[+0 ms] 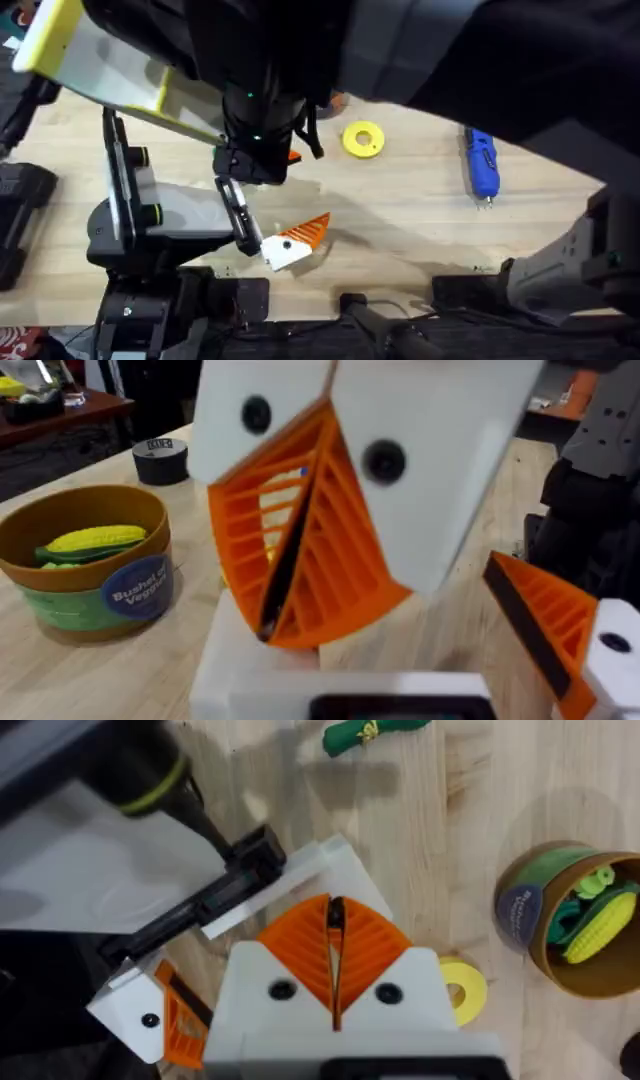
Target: Pick up the gripper from the table and insert it into the empty holder that is missing its gripper. Then pick up a screw, insert it into the mounting hole, and use the screwdriver to tighten it. Finally, clean up the table by picking up the vegetable and placing it into the bucket.
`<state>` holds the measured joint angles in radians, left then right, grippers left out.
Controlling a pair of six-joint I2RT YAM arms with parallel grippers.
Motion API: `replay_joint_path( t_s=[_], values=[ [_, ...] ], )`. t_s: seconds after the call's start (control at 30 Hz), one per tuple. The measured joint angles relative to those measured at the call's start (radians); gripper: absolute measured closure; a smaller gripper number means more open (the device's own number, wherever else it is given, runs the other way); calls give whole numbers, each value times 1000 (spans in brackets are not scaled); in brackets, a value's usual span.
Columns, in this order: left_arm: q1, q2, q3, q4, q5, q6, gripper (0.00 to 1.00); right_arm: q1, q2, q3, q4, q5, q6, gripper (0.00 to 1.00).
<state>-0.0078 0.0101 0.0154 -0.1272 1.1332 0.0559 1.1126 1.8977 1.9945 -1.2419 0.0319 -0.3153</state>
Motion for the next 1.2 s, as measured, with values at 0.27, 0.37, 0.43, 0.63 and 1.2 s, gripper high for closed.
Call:
replay_joint_path(
  t_s=[0.27, 0.37, 0.43, 0.63, 1.2],
  values=[
    [0, 0, 0, 0, 0, 0, 15, 0, 0, 0, -3, 0, 0, 995],
    [0, 0, 0, 0, 0, 0, 15, 0, 0, 0, -3, 0, 0, 995],
    [0, 0, 0, 0, 0, -1, 15, 0, 1, 0, -2, 0, 0, 995],
    [0, 0, 0, 0, 0, -3, 15, 0, 1, 0, -2, 0, 0, 995],
    [0, 0, 0, 0, 0, -3, 15, -16, 5, 11, -16, 29, -11, 5]
  ],
)
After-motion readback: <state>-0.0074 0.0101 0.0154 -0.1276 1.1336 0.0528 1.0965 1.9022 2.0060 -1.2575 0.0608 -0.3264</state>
